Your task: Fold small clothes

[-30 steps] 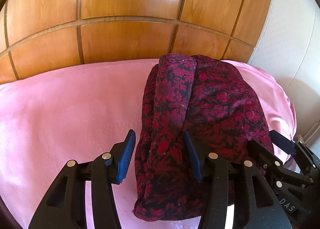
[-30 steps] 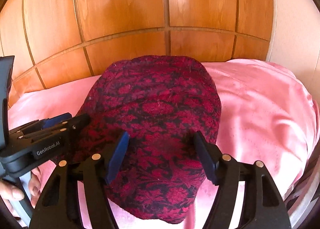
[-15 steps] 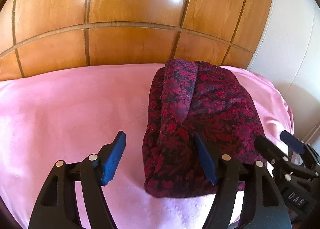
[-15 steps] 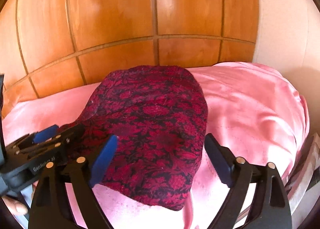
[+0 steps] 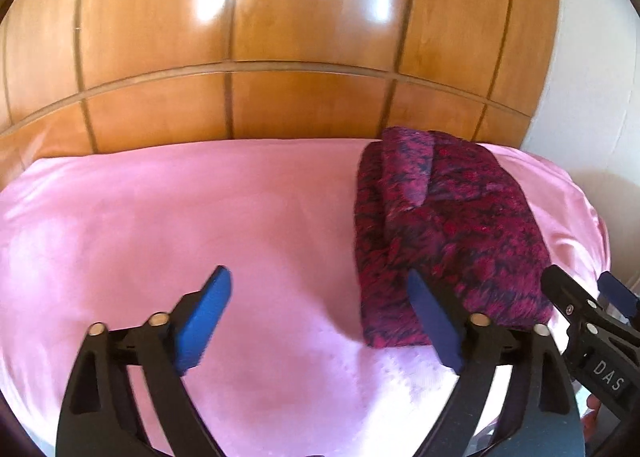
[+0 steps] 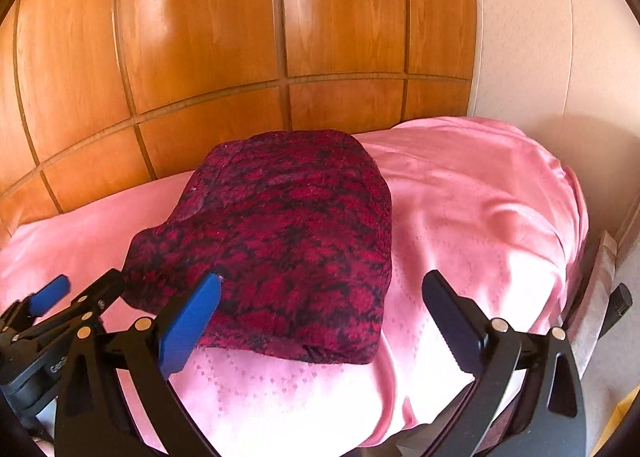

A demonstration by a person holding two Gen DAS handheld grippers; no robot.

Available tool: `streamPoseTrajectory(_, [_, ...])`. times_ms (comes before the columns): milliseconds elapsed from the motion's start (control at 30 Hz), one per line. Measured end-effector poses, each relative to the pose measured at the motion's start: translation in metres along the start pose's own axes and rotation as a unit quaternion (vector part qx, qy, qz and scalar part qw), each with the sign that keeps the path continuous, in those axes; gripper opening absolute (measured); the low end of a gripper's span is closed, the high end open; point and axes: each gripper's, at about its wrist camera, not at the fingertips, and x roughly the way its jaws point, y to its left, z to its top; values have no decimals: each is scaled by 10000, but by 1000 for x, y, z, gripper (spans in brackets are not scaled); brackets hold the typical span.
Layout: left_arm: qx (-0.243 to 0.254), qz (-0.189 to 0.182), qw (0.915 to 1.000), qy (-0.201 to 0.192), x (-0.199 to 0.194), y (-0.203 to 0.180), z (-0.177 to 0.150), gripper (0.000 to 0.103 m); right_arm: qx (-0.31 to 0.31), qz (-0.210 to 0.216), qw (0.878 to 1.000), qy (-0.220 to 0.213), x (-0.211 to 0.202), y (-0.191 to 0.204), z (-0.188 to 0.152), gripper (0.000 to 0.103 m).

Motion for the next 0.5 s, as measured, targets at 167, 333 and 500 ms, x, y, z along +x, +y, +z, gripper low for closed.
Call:
streamPoseTrajectory(167, [-69,161,9998,-74,-8,7,-4,96,-122,-46,9999,-42,-1,9,-7,100])
streamPoseTrajectory(333, [29,253,9997,-70,-10,3,-7,99,-149,-81,9998,-124,-4,13,-11,100])
streamPoseTrajectory(500, [-17,231,9997,-46,-13,3,-8,99,-66,-164,9997,-142,-2,11,-13,100])
